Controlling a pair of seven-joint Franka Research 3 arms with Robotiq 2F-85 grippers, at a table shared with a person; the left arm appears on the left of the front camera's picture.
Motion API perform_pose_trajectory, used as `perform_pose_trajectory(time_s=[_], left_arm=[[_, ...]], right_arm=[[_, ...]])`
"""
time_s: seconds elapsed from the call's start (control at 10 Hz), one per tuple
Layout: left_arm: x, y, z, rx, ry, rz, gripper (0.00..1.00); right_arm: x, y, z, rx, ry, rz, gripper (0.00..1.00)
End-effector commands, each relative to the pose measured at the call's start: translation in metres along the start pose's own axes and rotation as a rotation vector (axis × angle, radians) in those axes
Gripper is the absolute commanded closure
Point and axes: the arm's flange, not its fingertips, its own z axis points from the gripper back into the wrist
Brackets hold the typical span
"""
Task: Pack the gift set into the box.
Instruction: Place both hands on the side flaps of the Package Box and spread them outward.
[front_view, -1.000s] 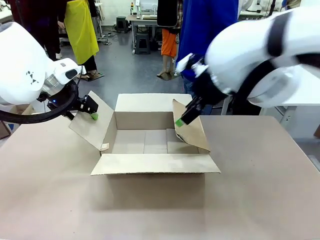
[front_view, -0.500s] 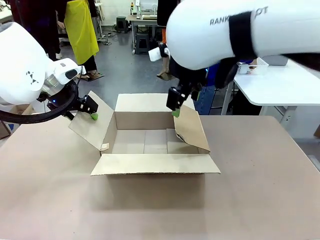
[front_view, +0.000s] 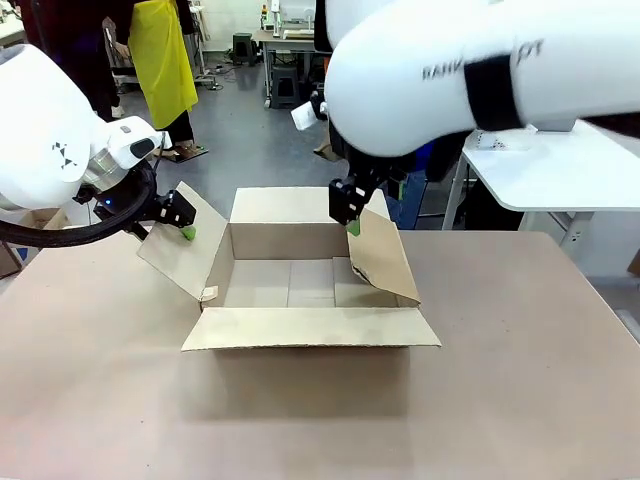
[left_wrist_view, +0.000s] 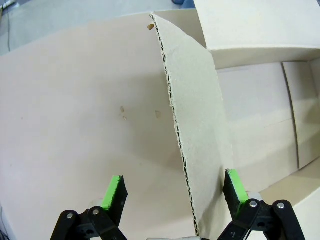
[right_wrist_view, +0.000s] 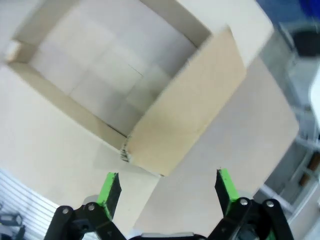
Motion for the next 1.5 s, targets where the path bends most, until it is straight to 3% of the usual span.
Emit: perform_pose_trajectory(time_s=[0.0,0.3,0.5,0.7,1.2,1.4], left_arm=[[-0.002,-0.002,0.001,0.012,0.004,0.010,0.00],[-0.002,-0.002,0.001,0.012,0.004,0.010,0.00],[-0.002,-0.002,0.001,0.012,0.004,0.010,0.00],[-0.002,-0.002,0.001,0.012,0.004,0.010,0.00],[-0.002,-0.002,0.001,0.012,0.004,0.010,0.00],[-0.002,-0.002,0.001,0.012,0.004,0.010,0.00]], right_arm=[[0.030,0.022,-0.028,-0.055,0.157,-0.160,0.00],[0.046,0.023,-0.080,-0.011,0.182,-0.310,0.00],[0.053,0.025,-0.102,-0.131,0.192,-0.378,0.00],[0.054,0.023,-0.118,-0.174,0.146,-0.404,0.00],[0.019,-0.032,-0.076,-0.236,0.103,-0.543,0.00],[-0.003,-0.065,-0.061,-0.140,0.057,-0.602,0.00]])
